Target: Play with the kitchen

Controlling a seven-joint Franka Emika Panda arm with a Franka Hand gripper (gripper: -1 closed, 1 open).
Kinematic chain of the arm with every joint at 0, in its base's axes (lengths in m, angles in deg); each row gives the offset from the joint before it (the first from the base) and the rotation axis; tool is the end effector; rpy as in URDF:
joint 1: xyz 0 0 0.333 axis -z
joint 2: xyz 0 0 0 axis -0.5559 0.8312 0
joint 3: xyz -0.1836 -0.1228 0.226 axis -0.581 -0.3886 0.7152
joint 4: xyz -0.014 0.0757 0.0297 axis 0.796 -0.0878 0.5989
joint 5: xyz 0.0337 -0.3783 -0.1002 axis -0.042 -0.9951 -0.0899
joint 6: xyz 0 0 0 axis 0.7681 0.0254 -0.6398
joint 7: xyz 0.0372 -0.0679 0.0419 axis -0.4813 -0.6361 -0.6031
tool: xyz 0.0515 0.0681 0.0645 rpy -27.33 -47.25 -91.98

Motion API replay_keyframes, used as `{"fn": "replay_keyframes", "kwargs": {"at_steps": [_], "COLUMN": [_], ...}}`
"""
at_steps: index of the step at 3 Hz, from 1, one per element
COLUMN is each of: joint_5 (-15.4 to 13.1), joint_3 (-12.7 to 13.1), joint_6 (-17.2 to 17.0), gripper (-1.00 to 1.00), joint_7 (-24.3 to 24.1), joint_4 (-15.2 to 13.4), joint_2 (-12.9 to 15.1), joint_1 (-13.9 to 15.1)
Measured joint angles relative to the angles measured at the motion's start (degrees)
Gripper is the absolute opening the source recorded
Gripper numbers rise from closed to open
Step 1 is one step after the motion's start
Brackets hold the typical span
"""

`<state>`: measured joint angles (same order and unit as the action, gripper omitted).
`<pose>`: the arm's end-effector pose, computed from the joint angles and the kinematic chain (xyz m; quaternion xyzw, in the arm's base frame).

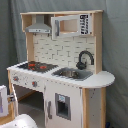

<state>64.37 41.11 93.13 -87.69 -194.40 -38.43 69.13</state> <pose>0.2408 0.5004 0.2481 0.6902 0.1841 0.5729 0.4019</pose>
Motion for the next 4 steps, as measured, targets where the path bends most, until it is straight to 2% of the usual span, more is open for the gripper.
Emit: {"fn": "replay_keyframes", "kwargs": {"at_steps": [1, 2, 3, 4], "joint_5": [0.0, 0.0, 0.0, 0.0], "joint_3": [-0.8, -1.0, -1.5, -1.8], "joint_6": [-2.1, -2.6, -3.7, -4.2], "gripper": [1.00, -1.00, -1.00, 1.00], "joint_7": [1.3, 1.7, 2.4, 2.8], "joint_4": [0.0, 0.0, 0.0, 0.0], "joint_2": [0.0, 0.0, 0.0, 0.0], "joint_1": [-0.5, -0.7, -1.2, -1.4]}}
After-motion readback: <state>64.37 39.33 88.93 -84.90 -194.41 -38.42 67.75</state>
